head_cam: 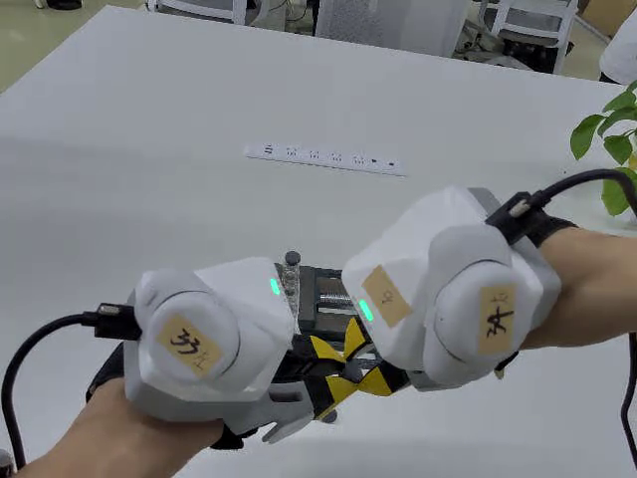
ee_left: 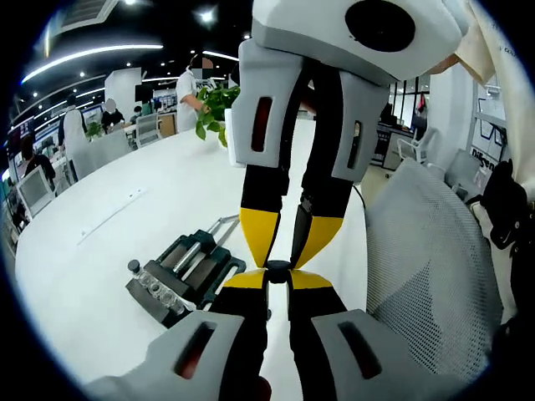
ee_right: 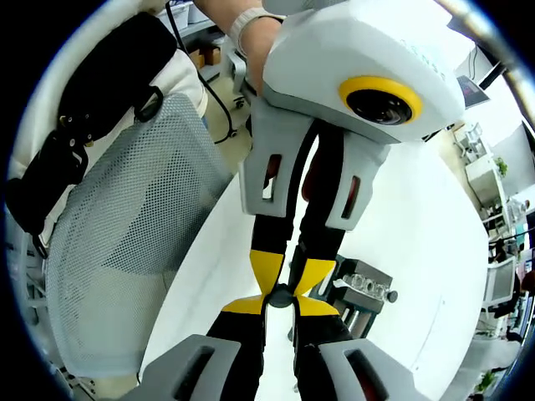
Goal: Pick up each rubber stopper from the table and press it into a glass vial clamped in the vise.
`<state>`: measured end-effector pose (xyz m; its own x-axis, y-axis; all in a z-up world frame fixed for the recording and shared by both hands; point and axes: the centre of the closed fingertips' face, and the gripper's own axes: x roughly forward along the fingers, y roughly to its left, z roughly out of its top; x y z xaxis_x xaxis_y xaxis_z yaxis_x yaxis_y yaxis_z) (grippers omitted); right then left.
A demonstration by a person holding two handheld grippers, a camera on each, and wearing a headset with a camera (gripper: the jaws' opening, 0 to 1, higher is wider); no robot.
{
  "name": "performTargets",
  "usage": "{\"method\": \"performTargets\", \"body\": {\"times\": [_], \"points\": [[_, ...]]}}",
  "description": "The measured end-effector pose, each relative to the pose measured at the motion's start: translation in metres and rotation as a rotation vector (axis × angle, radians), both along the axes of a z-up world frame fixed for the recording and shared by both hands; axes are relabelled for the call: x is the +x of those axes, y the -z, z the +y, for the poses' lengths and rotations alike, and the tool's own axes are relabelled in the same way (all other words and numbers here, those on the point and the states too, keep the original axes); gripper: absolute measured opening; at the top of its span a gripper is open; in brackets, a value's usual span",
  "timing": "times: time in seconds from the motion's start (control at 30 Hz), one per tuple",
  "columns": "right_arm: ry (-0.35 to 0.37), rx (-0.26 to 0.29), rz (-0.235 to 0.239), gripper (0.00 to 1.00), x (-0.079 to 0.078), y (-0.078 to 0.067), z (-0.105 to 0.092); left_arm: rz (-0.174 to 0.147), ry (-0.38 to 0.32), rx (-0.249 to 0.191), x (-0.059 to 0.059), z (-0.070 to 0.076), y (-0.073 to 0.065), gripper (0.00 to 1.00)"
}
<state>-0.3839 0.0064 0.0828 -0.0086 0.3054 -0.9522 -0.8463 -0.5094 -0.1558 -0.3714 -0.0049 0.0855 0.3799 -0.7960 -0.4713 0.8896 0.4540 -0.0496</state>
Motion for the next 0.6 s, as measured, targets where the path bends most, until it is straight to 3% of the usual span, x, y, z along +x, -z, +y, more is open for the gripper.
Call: {"method": "performTargets", "body": {"times": [0.13,0.17,0.23,0.4,0.6], "points": [[0.061,0.041,0.041,0.08,0.002,-0.003,0.003,0.007,-0.013,-0.019,0.000,0.001,-0.001,0.04],[0.100,0.083,0.090,0.11,-0.001,-0.006,0.007,0.007,-0.014,-0.016,-0.001,0.002,-0.001,0.04],[0.158,0.130,0.133,0.16,0.002,-0.012,0.011,0.002,-0.011,-0.015,-0.002,0.002,0.000,0.04],[0.267,0.184,0.228,0.18,0.003,-0.018,0.008,-0.035,-0.022,-0.020,0.000,0.004,-0.003,0.04],[0.316,0.208,0.252,0.17,0.004,-0.017,0.000,-0.069,-0.031,-0.027,0.001,0.005,-0.009,0.04]]}}
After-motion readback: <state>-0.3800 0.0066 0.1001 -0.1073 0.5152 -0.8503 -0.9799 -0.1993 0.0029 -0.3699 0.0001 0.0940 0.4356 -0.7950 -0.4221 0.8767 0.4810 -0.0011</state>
